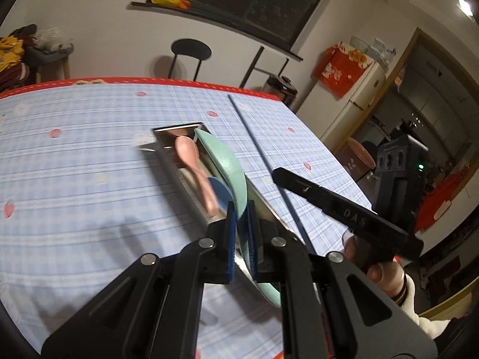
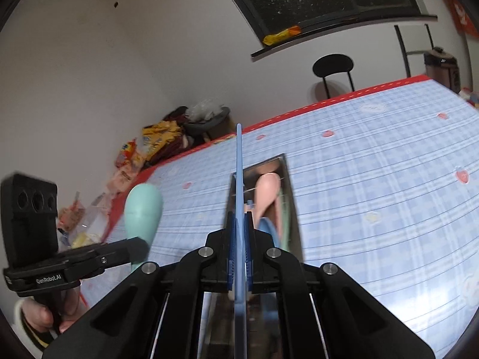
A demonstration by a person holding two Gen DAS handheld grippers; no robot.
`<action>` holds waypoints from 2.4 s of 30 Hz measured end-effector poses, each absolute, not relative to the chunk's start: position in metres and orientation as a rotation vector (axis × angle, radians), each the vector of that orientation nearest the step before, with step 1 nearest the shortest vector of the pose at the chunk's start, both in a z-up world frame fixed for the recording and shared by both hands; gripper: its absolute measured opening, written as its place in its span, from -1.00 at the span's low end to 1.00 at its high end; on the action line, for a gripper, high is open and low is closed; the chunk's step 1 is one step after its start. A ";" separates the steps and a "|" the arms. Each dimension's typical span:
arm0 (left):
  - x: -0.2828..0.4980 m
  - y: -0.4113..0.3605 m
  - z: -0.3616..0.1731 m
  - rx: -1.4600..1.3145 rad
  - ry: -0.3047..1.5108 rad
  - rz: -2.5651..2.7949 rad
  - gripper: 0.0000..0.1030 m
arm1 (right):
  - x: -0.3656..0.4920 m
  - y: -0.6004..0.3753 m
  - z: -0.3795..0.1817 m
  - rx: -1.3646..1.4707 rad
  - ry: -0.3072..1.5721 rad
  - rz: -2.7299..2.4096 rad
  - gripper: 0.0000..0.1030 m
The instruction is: Organize utensils
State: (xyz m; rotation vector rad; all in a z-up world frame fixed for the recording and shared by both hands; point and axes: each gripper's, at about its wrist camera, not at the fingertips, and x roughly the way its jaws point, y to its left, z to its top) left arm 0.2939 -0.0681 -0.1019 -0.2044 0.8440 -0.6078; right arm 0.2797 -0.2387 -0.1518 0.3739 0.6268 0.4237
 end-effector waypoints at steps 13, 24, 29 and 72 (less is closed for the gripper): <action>0.343 -0.111 -0.151 -0.193 1.005 -0.543 -0.79 | 0.297 -0.244 -0.173 0.382 0.705 0.404 -0.88; 0.353 -0.123 -0.169 -0.196 1.045 -0.513 -0.81 | 0.303 -0.246 -0.183 0.389 0.747 0.379 -0.88; 0.355 -0.130 -0.168 -0.184 1.044 -0.507 -0.81 | 0.303 -0.244 -0.183 0.386 0.751 0.379 -0.87; 0.232 0.000 -0.044 -0.047 0.606 -0.230 0.88 | 0.214 -0.237 -0.099 0.115 0.473 0.093 0.89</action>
